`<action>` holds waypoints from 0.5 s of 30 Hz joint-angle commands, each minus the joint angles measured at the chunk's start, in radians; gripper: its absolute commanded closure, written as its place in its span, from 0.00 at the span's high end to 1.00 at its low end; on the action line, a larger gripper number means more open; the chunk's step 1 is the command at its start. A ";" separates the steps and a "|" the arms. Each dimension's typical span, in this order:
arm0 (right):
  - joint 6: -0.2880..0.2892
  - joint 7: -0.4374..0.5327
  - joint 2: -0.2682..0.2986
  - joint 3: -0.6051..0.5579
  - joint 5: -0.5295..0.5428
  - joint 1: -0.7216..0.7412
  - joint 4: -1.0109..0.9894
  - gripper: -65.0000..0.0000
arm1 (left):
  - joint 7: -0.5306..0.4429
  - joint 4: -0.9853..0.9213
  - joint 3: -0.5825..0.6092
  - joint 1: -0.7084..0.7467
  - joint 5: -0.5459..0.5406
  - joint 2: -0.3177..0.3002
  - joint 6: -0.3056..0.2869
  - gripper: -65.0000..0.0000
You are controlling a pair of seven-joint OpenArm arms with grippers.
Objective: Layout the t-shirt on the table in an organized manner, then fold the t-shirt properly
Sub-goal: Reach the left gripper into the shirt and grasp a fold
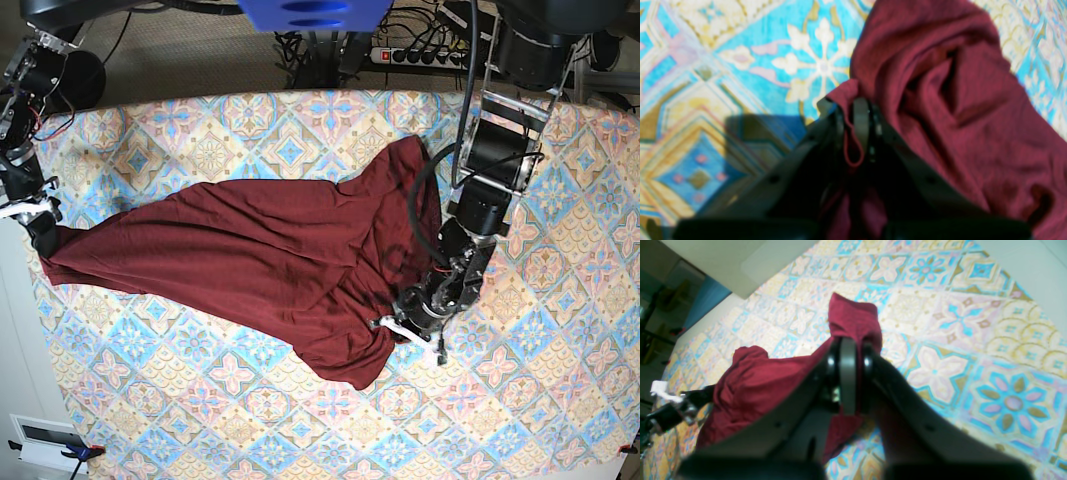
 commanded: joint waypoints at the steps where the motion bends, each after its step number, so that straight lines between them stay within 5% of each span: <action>1: 0.006 0.035 0.026 0.032 0.016 0.007 0.011 0.00 | -0.037 0.019 -0.024 -0.066 -0.004 -0.047 0.001 0.05; 9: 0.006 0.035 0.026 0.057 0.016 0.007 0.003 0.00 | -0.092 0.016 -0.092 -0.191 -0.004 -0.219 0.001 0.01; 15: 0.006 0.035 0.026 0.056 0.016 0.007 0.003 0.00 | -0.075 0.021 -0.090 -0.216 -0.003 -0.271 0.001 0.02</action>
